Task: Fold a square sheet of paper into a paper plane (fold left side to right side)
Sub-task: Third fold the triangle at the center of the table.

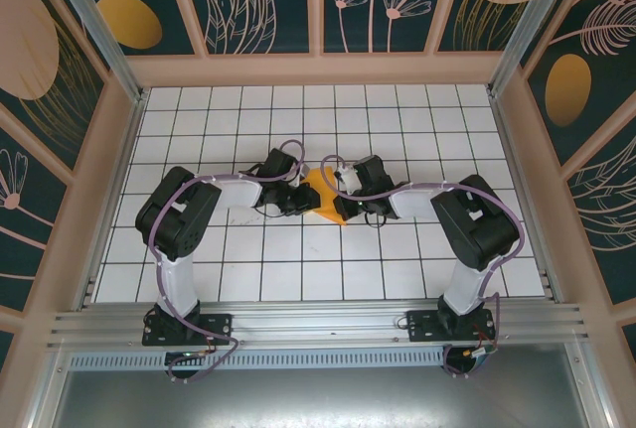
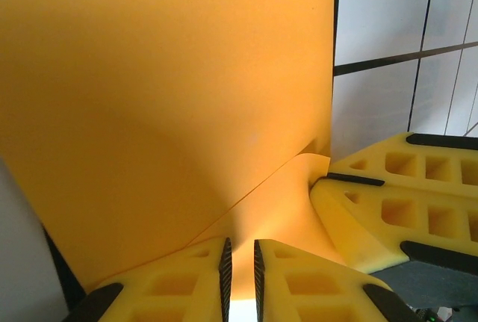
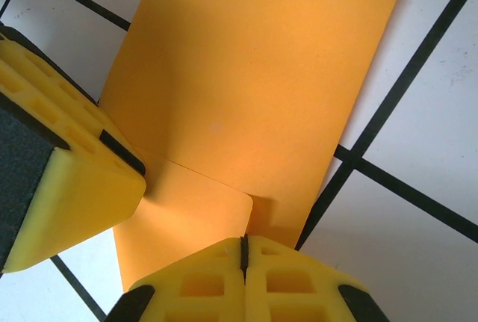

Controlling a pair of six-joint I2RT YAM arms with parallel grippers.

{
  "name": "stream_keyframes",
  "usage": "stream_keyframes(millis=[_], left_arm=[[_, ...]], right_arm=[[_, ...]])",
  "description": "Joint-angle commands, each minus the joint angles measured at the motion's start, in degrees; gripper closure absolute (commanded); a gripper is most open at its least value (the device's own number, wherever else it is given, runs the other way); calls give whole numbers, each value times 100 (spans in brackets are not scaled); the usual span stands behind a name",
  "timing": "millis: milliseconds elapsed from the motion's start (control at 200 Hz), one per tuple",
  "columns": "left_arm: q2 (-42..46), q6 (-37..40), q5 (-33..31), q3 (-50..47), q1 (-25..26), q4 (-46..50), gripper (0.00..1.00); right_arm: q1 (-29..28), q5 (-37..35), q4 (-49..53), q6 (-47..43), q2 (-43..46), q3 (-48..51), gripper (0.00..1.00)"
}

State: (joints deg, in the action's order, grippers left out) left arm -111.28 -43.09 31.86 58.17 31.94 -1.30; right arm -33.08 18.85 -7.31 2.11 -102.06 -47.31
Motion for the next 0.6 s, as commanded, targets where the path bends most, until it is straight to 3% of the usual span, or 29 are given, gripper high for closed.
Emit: stream_keyframes(millis=[0, 80, 295, 405, 515, 595], left_arm=[[-147, 161, -410, -210, 18, 427, 82], [-183, 177, -485, -388, 20, 439, 82], [-327, 190, -615, -458, 14, 449, 82], [-333, 172, -638, -459, 13, 451, 83], [-309, 184, -654, -425, 14, 468, 83], [-290, 187, -661, -405, 20, 470, 83]], right_arm=[[-12, 57, 346, 124, -200, -83, 100], [32, 146, 275, 223, -121, -158, 100], [144, 279, 300, 447, 384, -227, 69], [305, 260, 621, 400, 841, -196, 60], [346, 483, 1035, 341, 1270, -186, 57], [346, 1232, 1240, 476, 1381, -215, 68]])
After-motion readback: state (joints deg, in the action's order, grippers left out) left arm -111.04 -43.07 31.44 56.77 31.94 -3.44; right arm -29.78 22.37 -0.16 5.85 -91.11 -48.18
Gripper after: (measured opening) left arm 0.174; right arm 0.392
